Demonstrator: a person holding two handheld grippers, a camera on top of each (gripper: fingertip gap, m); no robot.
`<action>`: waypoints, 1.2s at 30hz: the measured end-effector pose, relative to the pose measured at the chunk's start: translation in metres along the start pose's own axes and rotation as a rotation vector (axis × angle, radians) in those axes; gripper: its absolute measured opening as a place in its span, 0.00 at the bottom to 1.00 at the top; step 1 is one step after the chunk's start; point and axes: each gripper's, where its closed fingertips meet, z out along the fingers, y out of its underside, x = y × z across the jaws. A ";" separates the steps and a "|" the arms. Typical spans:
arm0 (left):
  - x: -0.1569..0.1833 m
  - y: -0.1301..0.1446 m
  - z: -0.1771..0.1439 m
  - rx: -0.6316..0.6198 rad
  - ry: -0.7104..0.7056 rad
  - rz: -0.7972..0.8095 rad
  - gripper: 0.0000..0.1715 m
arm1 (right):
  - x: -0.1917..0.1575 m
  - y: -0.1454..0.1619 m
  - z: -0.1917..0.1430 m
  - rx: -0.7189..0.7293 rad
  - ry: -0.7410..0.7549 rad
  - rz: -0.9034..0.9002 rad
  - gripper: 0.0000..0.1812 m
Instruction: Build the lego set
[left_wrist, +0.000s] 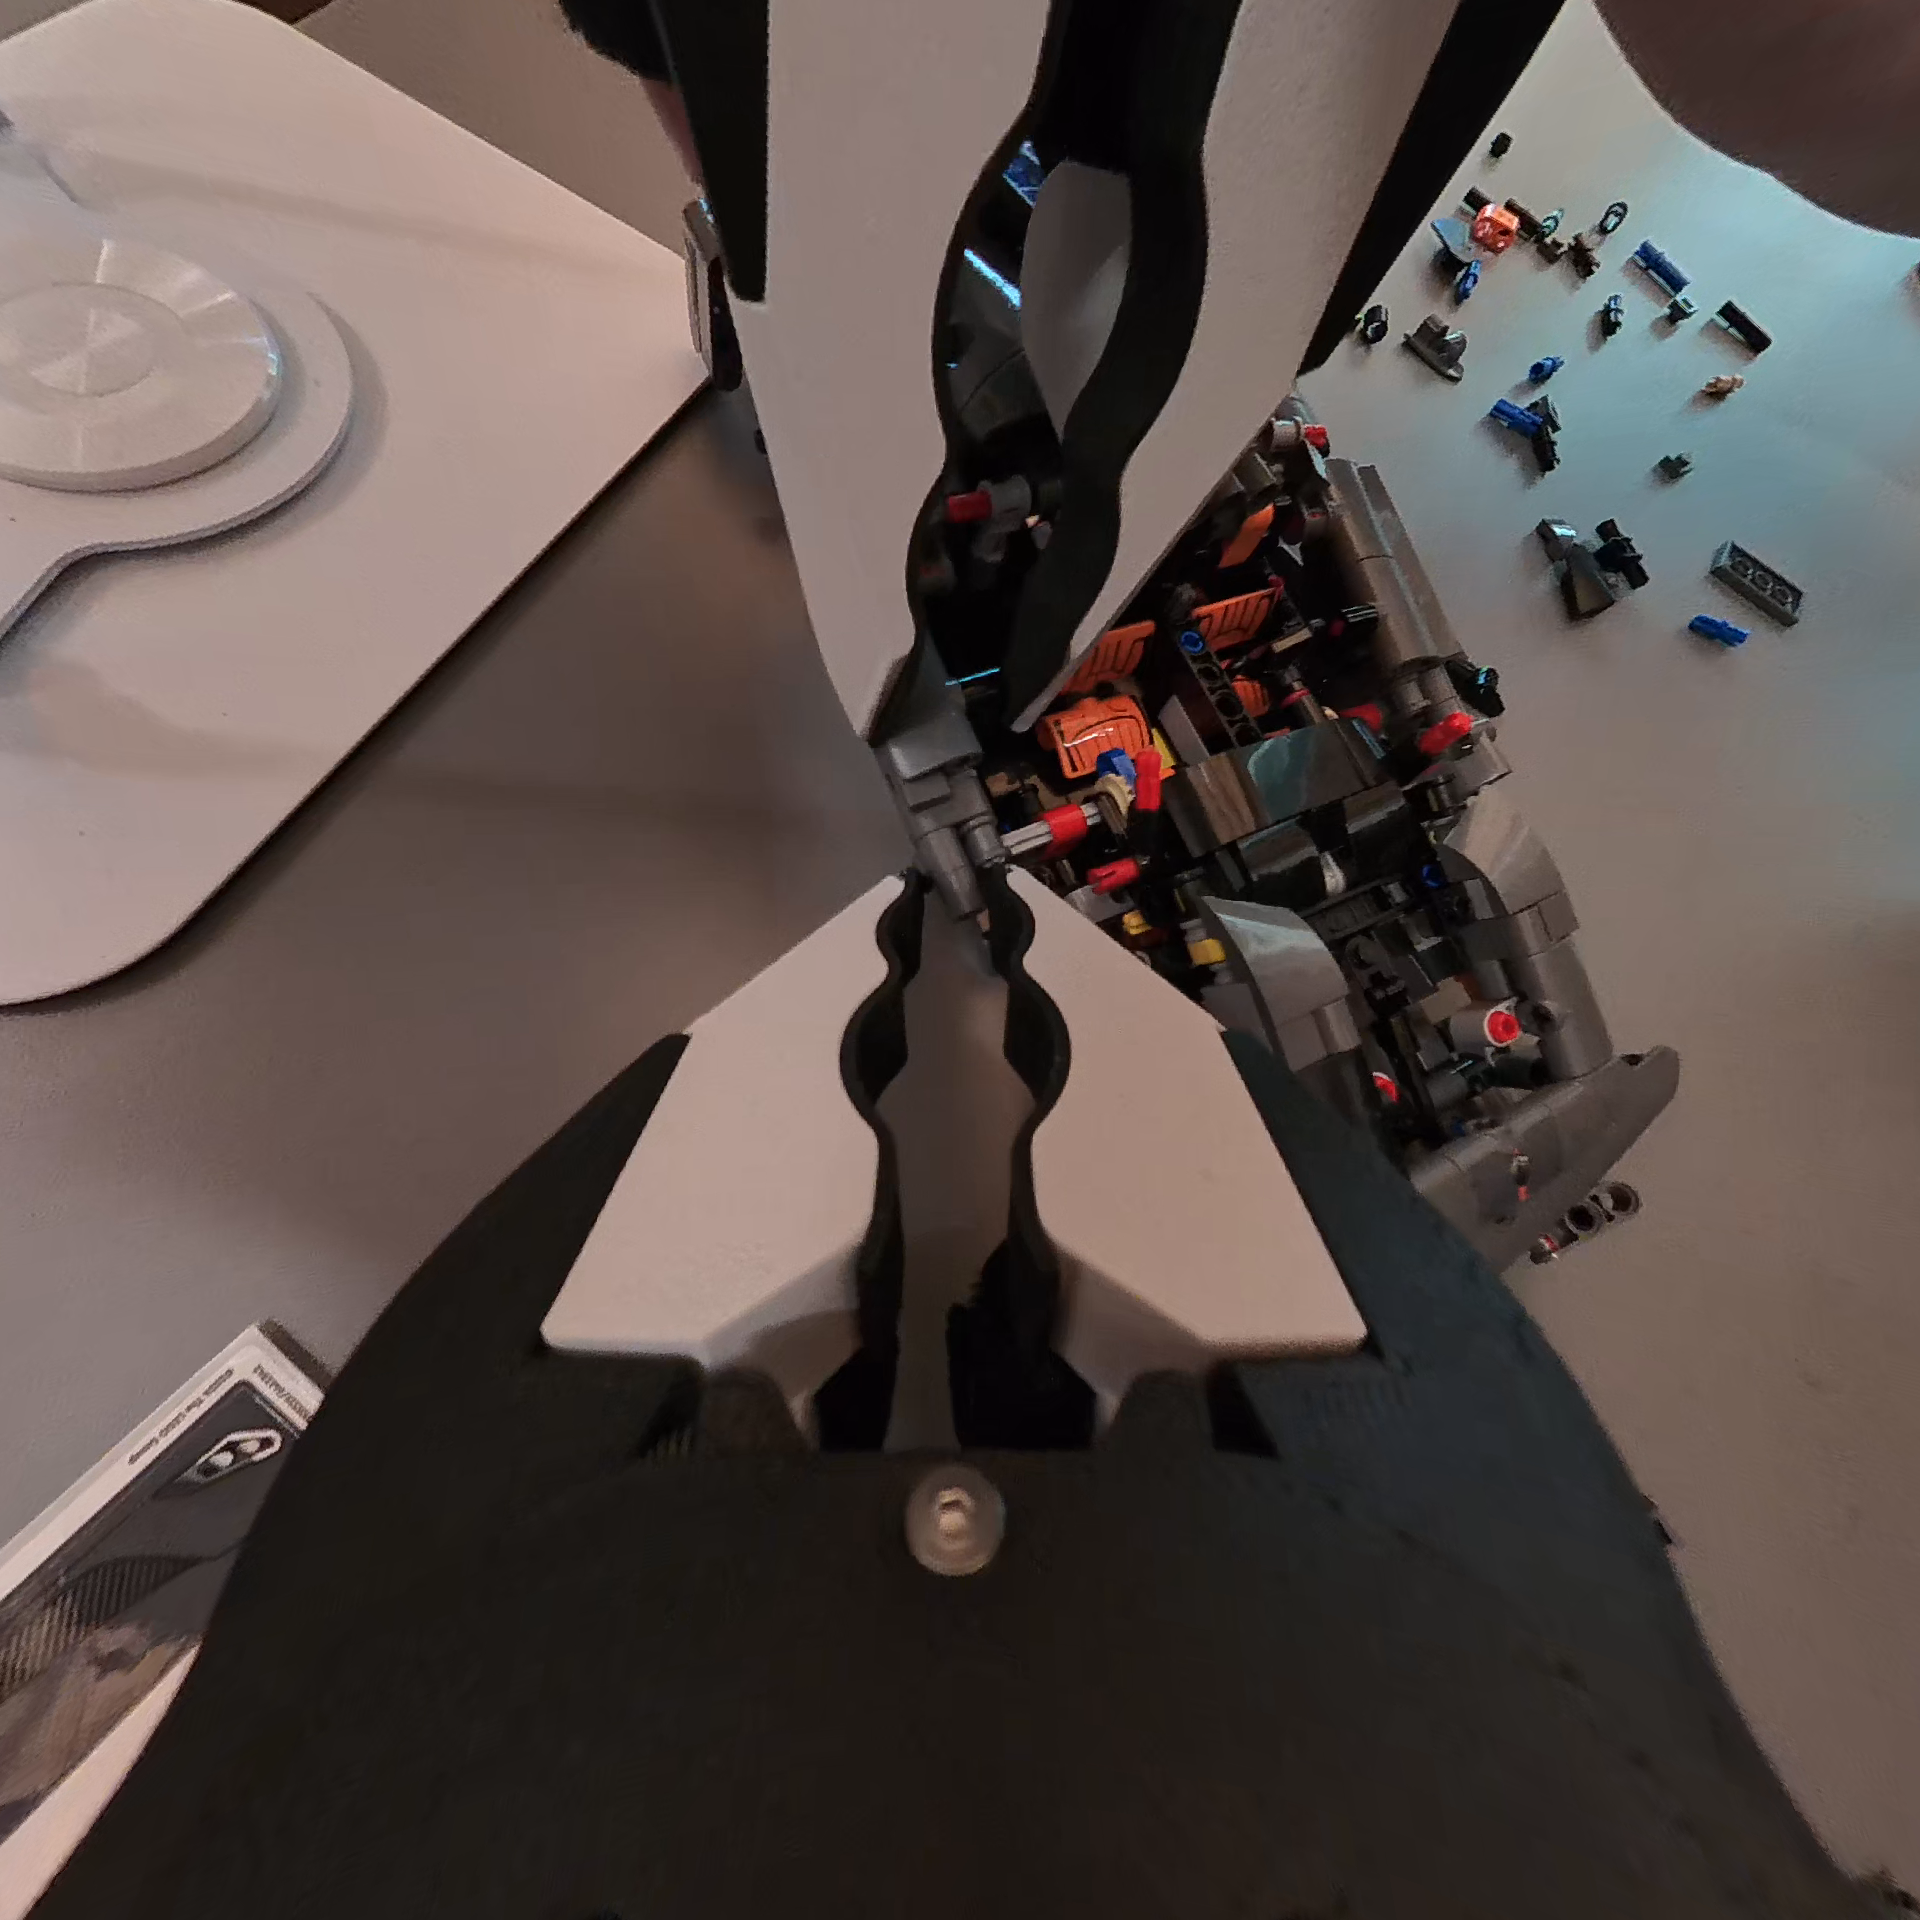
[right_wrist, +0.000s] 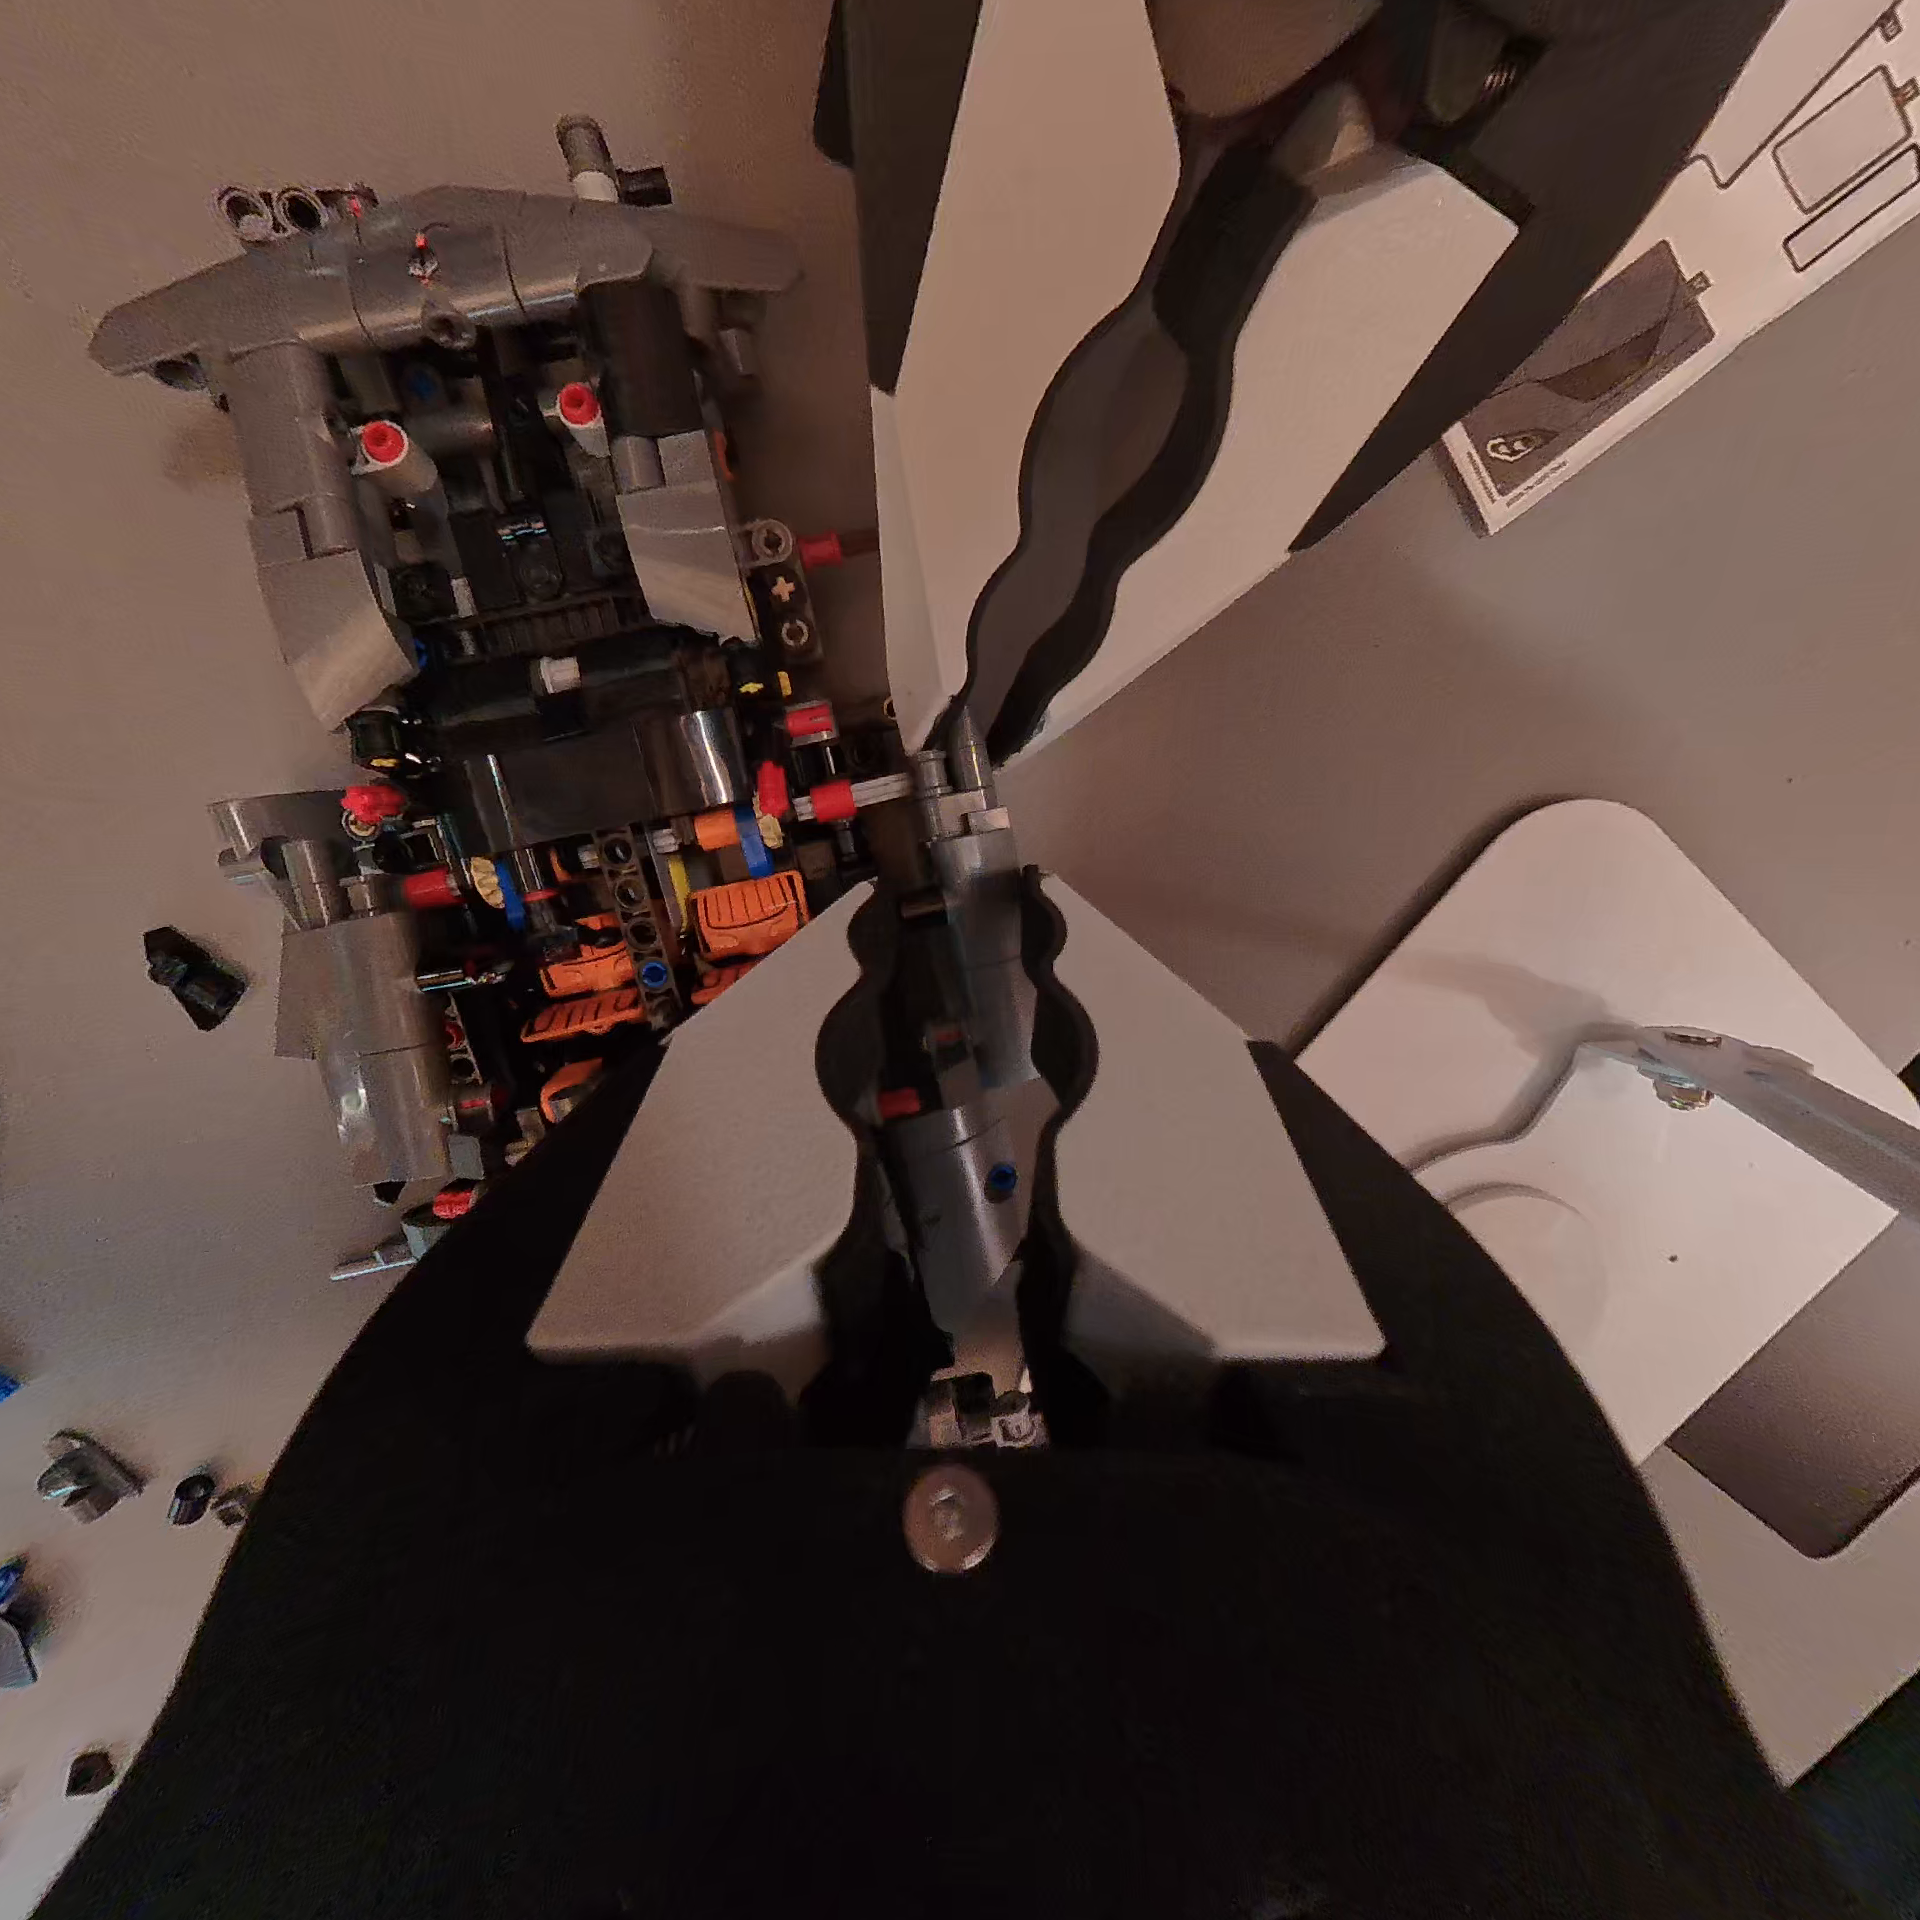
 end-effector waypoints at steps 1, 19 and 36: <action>0.001 0.000 0.000 -0.002 0.002 0.004 0.06 | 0.000 0.000 0.000 0.004 -0.001 -0.003 0.12; 0.004 -0.001 0.002 0.004 0.027 0.004 0.07 | -0.012 0.002 -0.057 0.036 0.197 0.156 0.30; 0.009 -0.001 0.004 0.010 0.055 0.019 0.07 | -0.009 0.004 0.003 -0.125 0.129 0.080 0.30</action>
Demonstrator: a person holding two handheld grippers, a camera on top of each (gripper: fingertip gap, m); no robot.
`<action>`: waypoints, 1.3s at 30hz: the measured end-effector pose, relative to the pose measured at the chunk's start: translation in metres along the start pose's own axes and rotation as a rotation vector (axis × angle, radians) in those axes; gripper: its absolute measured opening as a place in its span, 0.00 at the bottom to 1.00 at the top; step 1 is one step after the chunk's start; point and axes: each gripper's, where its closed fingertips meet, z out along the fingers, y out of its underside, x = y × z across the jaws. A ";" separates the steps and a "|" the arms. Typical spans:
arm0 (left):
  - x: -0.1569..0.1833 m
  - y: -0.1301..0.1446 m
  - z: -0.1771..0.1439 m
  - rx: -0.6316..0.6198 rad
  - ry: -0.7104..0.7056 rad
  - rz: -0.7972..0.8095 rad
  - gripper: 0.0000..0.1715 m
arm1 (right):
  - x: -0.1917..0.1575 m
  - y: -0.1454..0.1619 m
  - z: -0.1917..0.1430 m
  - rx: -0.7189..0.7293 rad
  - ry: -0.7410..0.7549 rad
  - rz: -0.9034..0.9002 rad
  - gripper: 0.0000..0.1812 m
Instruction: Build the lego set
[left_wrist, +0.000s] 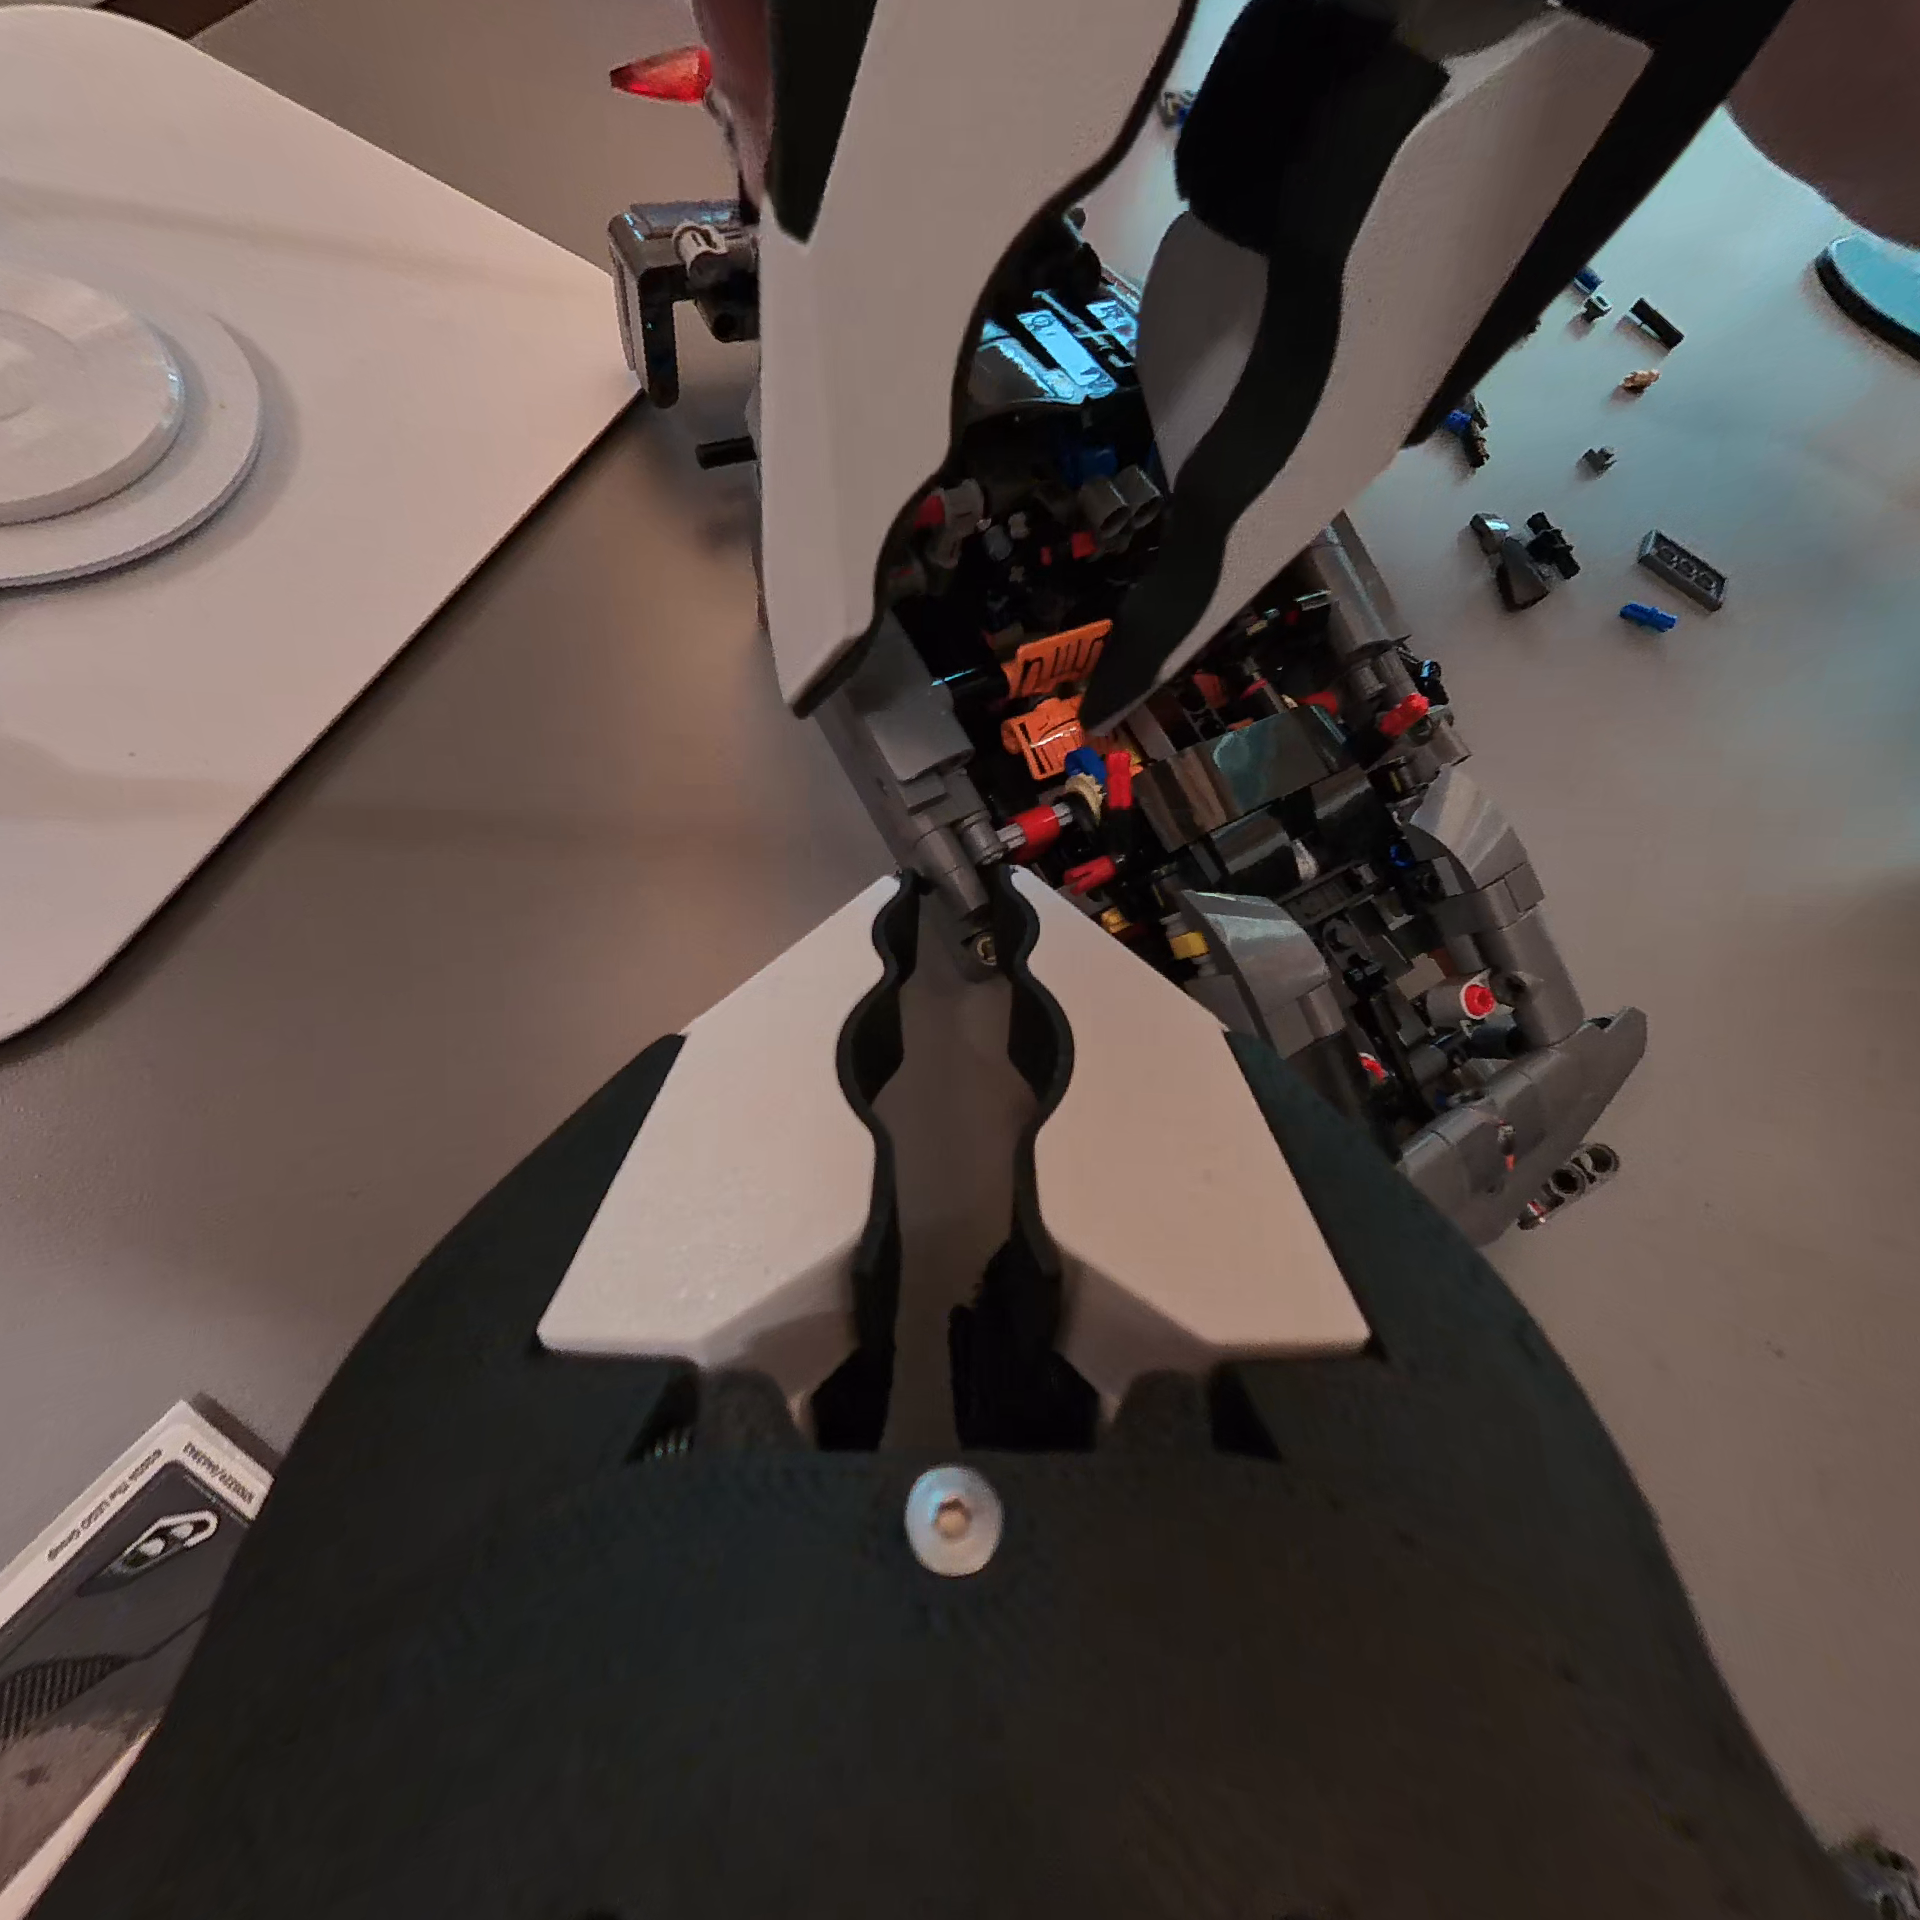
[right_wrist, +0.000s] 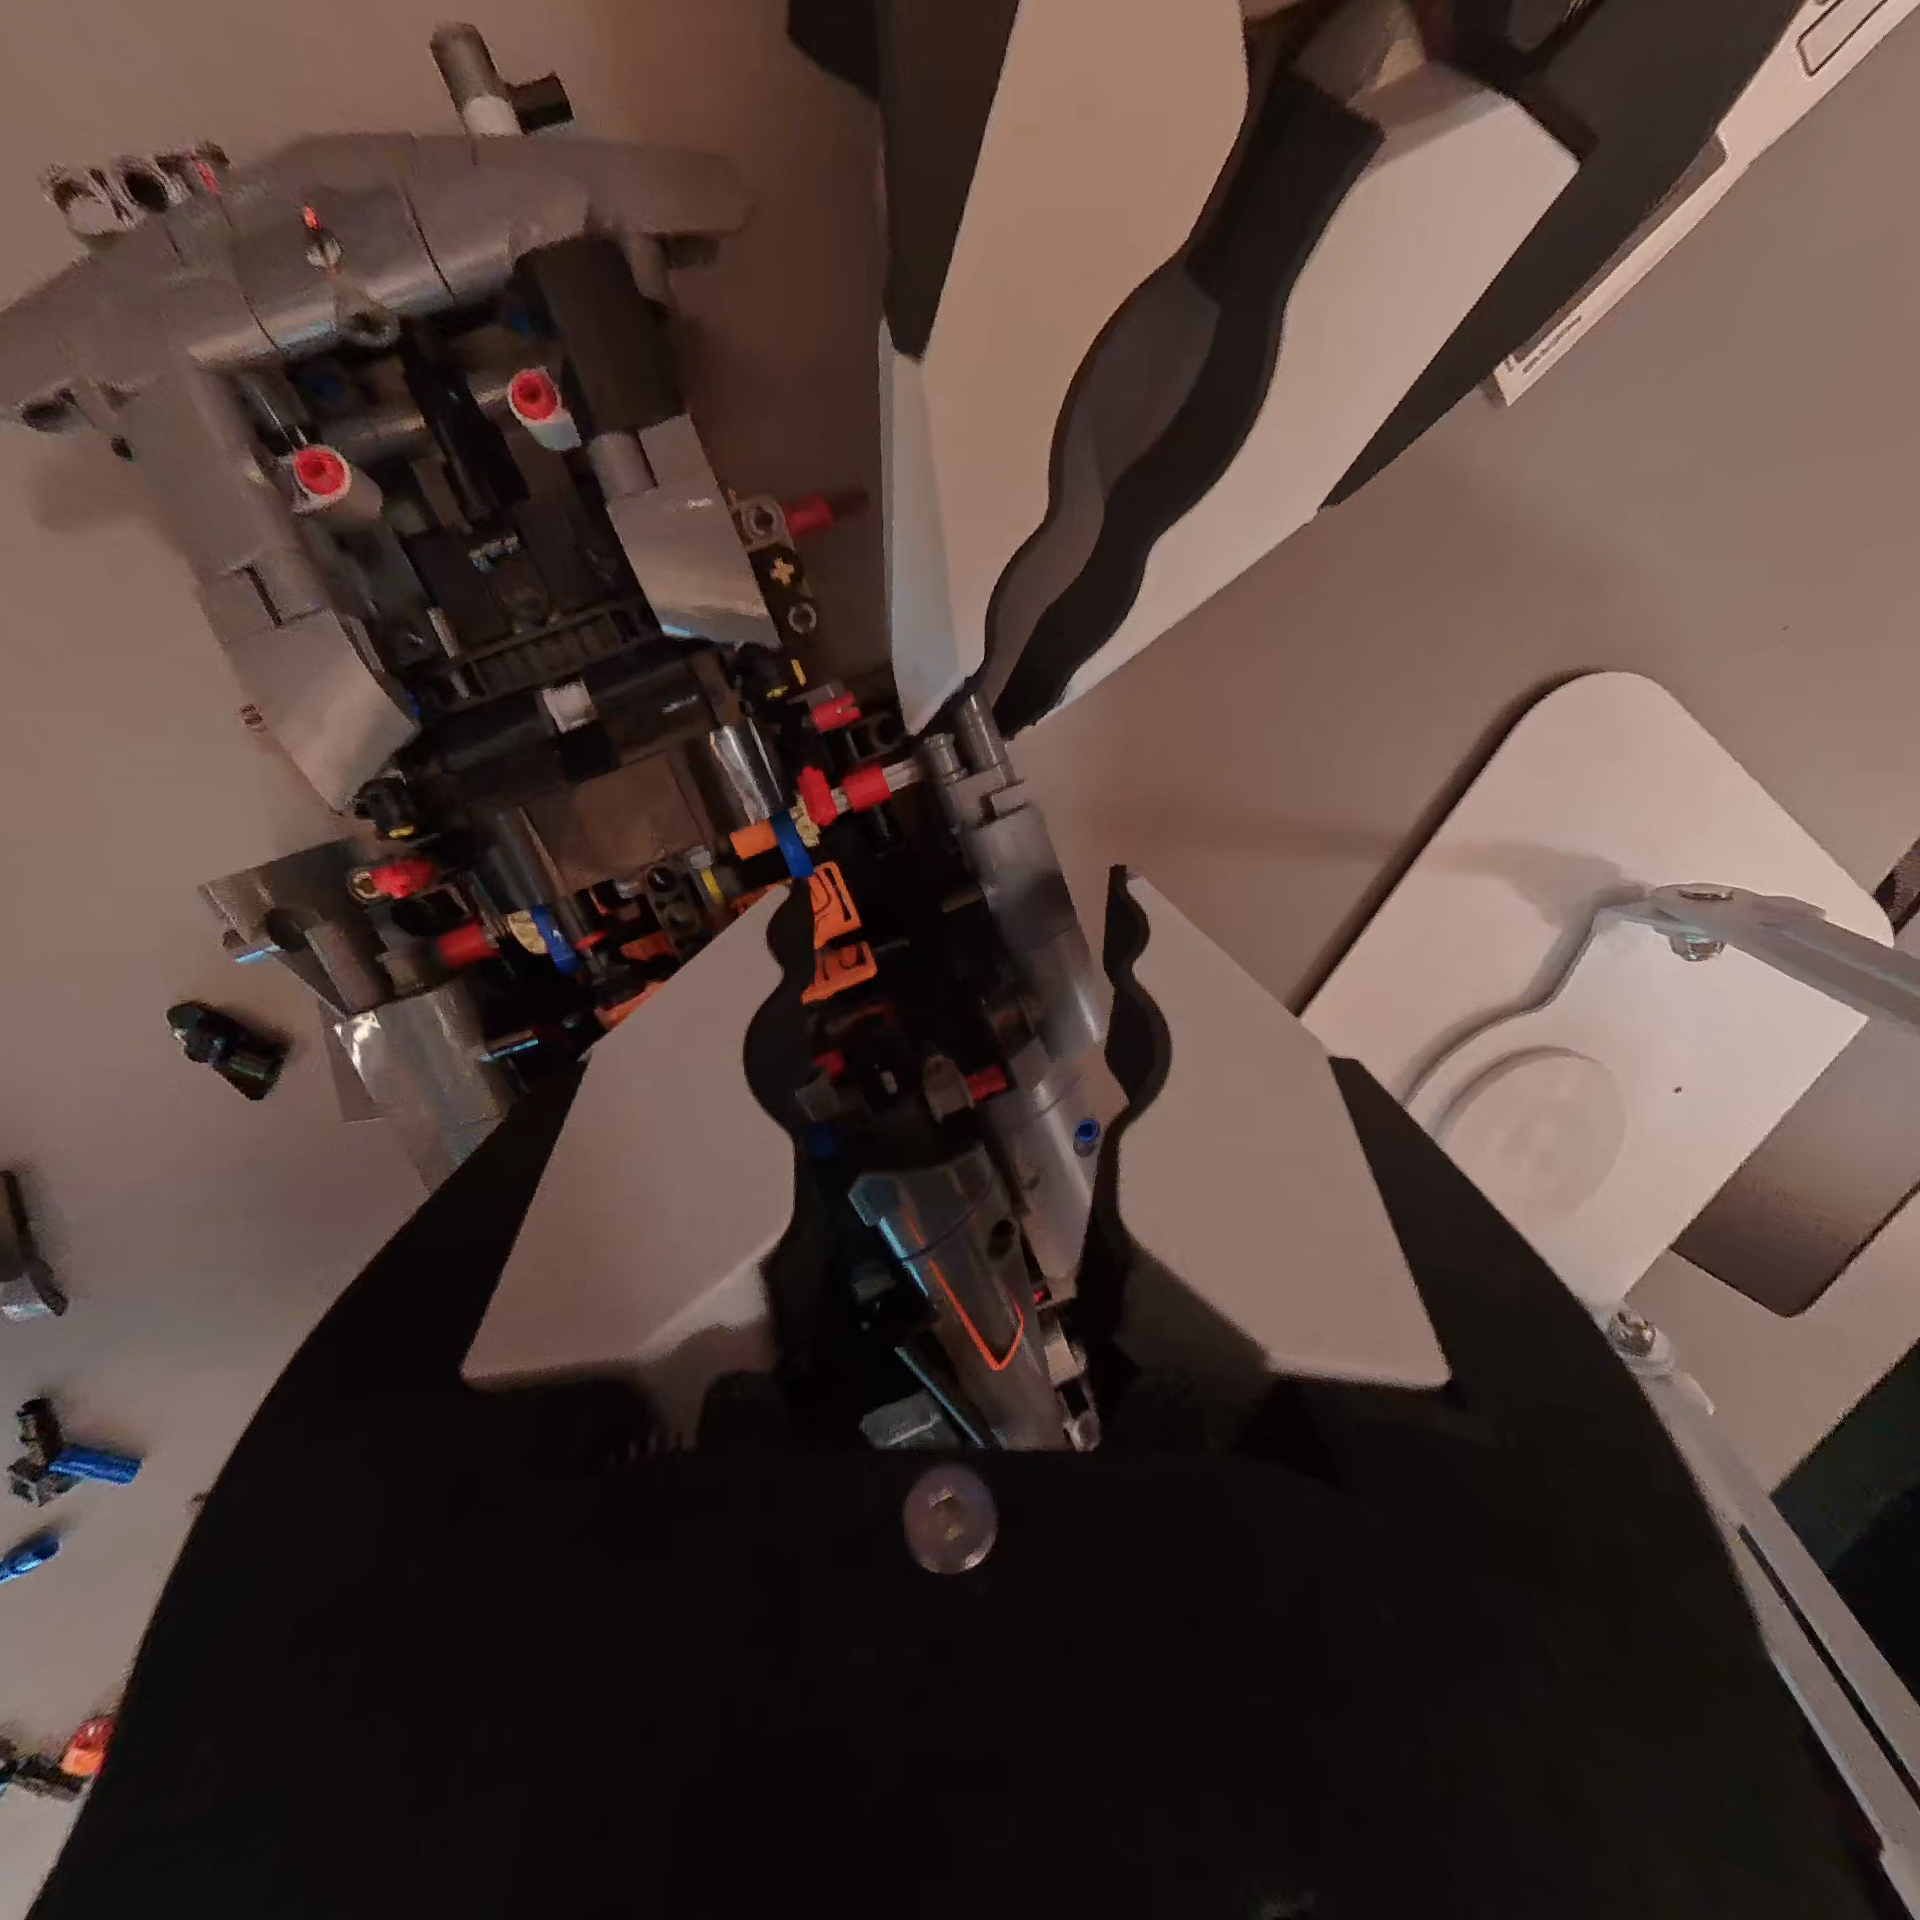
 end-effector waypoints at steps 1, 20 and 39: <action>0.000 0.000 0.000 0.001 0.002 -0.001 0.07 | 0.000 -0.003 0.000 0.013 -0.007 0.001 0.30; 0.002 -0.001 0.001 0.018 0.032 -0.010 0.07 | -0.008 -0.009 0.007 -0.029 -0.105 -0.049 0.23; 0.004 -0.002 0.004 -0.005 -0.006 0.021 0.06 | -0.010 -0.007 0.007 -0.050 -0.105 -0.055 0.22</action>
